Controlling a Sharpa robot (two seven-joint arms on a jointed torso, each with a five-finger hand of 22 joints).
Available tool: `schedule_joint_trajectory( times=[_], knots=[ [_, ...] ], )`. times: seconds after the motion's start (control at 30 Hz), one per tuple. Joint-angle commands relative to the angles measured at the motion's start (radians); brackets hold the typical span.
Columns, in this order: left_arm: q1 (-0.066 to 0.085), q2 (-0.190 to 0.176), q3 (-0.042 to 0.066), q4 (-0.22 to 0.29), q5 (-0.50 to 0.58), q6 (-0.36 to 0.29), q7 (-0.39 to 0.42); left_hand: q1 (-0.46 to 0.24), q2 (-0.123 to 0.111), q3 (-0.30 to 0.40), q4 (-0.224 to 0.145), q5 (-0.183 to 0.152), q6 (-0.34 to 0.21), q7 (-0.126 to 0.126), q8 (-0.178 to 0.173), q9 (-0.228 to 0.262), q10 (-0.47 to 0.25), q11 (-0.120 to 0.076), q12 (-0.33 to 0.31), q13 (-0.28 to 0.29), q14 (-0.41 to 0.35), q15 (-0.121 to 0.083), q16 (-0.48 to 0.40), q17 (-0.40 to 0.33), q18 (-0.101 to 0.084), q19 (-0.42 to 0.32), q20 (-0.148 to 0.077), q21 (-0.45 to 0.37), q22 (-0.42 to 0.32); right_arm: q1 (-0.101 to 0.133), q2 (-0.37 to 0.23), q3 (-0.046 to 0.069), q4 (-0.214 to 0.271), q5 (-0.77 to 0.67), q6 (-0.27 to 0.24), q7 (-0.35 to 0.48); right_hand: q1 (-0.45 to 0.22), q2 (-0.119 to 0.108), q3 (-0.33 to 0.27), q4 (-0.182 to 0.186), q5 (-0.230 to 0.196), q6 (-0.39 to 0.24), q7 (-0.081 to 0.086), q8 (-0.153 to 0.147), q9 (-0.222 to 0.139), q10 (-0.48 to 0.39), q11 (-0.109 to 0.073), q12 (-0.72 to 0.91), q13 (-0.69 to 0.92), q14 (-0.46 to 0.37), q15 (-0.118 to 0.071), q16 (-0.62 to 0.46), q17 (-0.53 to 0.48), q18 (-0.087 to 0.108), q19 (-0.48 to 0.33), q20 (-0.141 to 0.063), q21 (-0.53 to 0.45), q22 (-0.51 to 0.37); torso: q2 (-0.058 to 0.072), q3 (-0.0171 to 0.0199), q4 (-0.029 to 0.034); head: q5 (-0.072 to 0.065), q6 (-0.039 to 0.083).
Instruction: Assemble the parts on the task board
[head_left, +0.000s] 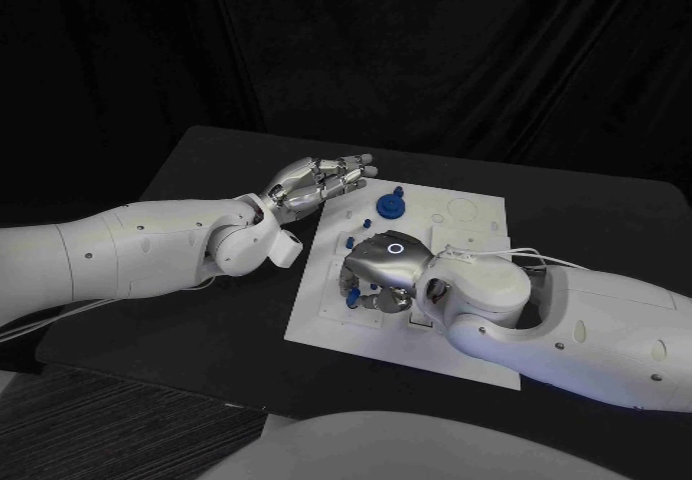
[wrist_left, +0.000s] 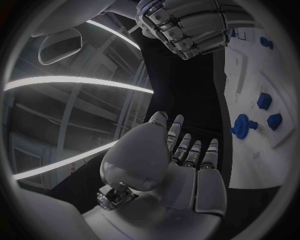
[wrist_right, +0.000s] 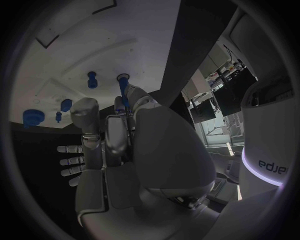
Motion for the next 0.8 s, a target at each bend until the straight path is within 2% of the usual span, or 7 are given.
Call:
schedule_joint_trajectory(
  times=[0.03,0.8],
  knots=[
    [-0.002,0.002,0.001,0.002,0.005,0.016,0.009,0.016,-0.001,0.004,-0.002,0.016,-0.006,0.004,0.001,0.008,-0.005,0.004,0.01,0.002,0.008,0.011,0.013,0.009,-0.023,0.013,0.001,0.006,0.016,-0.004,0.001,0.001,-0.001,-0.011,0.005,-0.036,0.018,0.03,0.042,-0.013,-0.002,0.015,0.008,0.004,0.026,0.088,-0.023,0.024,0.038,0.029,-0.008,0.016,0.006,0.003,-0.005,-0.003,0.008,0.121,0.0,-0.0002,-0.0006,0.0,0.0],
    [-0.003,0.006,0.001,-0.002,0.005,0.027,0.006,0.018,0.001,0.008,-0.002,0.017,-0.01,0.004,0.0,0.008,-0.005,0.004,0.01,0.002,0.014,0.017,0.018,0.01,-0.024,0.017,0.002,0.008,0.023,-0.007,-0.002,0.001,0.0,-0.011,0.054,-0.047,0.02,0.031,0.045,-0.017,-0.003,0.015,0.008,0.002,0.026,0.089,-0.023,0.024,0.039,0.027,-0.009,0.011,0.0,0.004,-0.008,-0.004,0.001,0.119,0.0,0.0004,-0.0006,0.003,0.0]
  ],
)
